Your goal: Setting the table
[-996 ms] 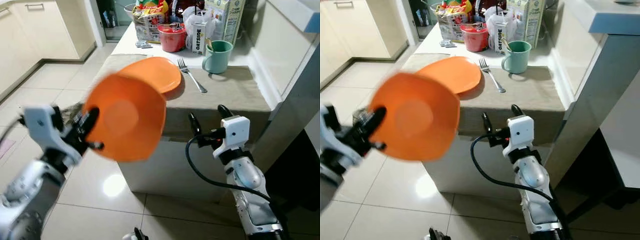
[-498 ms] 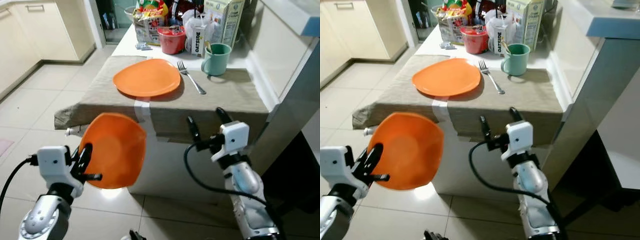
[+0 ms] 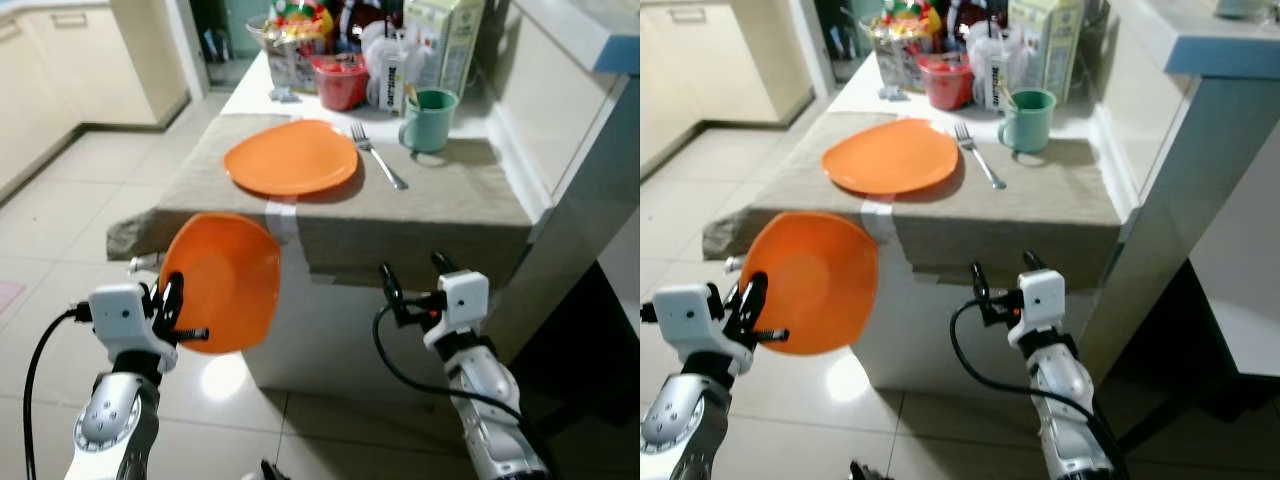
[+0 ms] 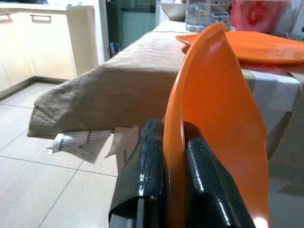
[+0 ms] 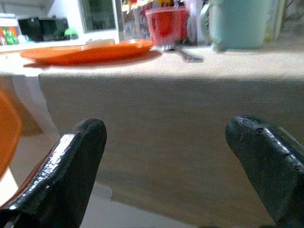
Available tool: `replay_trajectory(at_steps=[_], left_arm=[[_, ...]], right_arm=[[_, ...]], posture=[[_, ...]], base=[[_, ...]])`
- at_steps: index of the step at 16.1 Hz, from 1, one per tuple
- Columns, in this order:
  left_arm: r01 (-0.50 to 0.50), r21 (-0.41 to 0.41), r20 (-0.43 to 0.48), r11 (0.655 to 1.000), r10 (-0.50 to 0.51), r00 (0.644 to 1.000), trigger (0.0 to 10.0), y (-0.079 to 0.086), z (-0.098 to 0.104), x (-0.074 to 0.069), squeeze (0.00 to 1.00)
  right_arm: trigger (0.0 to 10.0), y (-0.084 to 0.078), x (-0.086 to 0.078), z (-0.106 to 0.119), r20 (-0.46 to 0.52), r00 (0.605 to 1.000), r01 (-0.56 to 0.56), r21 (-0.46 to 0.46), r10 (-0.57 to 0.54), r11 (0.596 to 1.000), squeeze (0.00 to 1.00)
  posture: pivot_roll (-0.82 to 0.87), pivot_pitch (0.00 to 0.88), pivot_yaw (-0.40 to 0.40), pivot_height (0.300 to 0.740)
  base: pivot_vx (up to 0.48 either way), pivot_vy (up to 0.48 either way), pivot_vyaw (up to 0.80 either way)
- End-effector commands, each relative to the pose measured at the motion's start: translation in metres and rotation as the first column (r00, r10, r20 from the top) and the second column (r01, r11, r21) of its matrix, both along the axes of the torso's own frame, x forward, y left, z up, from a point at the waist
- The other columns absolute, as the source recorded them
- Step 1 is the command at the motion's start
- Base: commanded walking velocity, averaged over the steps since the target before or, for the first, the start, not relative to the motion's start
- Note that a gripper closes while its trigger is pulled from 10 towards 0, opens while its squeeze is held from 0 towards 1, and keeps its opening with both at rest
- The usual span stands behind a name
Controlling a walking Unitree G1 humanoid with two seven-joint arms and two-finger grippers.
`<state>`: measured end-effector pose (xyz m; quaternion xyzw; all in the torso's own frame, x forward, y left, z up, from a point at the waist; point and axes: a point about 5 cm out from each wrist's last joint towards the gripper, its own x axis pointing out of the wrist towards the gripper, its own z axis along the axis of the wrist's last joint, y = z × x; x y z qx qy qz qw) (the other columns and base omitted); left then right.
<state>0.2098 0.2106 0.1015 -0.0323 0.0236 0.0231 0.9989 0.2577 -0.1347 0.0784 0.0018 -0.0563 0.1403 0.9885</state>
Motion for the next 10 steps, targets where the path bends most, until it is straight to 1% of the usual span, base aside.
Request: replay_trajectory(at_steps=[1, 3, 4, 5, 6, 8, 10], left_arm=[[0.013, 0.018, 0.01, 1.0, -0.013, 1.0, 0.0, 0.0, 0.005, -0.006, 0.0], [0.015, -0.003, -0.023, 1.0, -0.016, 1.0, 0.0, 0.002, 0.003, -0.011, 0.0], [0.01, 0.001, -0.026, 1.0, -0.01, 1.0, 0.0, 0.004, 0.004, -0.016, 0.0], [0.004, -0.018, -0.017, 1.0, -0.004, 1.0, 0.0, 0.005, 0.009, -0.026, 0.0], [0.03, -0.015, -0.005, 0.999, -0.03, 1.0, 0.0, 0.002, 0.012, -0.032, 0.0], [0.06, -0.008, 0.007, 0.998, -0.06, 0.998, 0.0, 0.0, 0.013, -0.041, 0.0], [0.069, -0.017, 0.011, 0.997, -0.069, 0.998, 0.0, -0.002, 0.015, -0.043, 0.0]], right_arm=[[10.0, 0.002, -0.004, 0.006, 0.028, 0.999, -0.024, -0.012, 0.024, 1.0, 0.0], [10.0, -0.002, -0.01, 0.009, 0.043, 0.999, -0.018, -0.023, 0.019, 1.0, 0.0], [10.0, -0.013, -0.022, 0.004, 0.029, 0.999, 0.016, -0.039, -0.015, 0.999, 0.0], [10.0, -0.03, -0.04, -0.003, -0.002, 0.997, 0.072, -0.036, -0.072, 0.997, 0.0], [10.0, -0.032, -0.047, -0.002, 0.002, 0.998, 0.065, -0.04, -0.064, 0.997, 0.0], [10.0, -0.026, -0.052, 0.005, 0.032, 0.999, 0.04, -0.049, -0.038, 0.998, 0.0], [10.0, -0.019, -0.055, 0.008, 0.041, 0.999, 0.009, -0.056, -0.007, 0.998, 0.0]], posture=[[-0.12, 0.0, 0.099, 0.719], [-0.13, 0.0, 0.106, 0.719], [-0.15, 0.0, 0.115, 0.719], [-0.15, 0.0, 0.118, 0.719], [-0.16, 0.0, 0.117, 0.719], [-0.17, 0.001, 0.107, 0.719], [-0.16, 0.002, 0.1, 0.719]], base=[[0.0, 0.0, 0.0], [0.0, 0.0, 0.0], [0.0, 0.0, 0.0], [0.0, 0.0, 0.0], [0.0, 0.0, 0.0], [0.0, 0.0, 0.0], [0.0, 0.0, 0.0]])
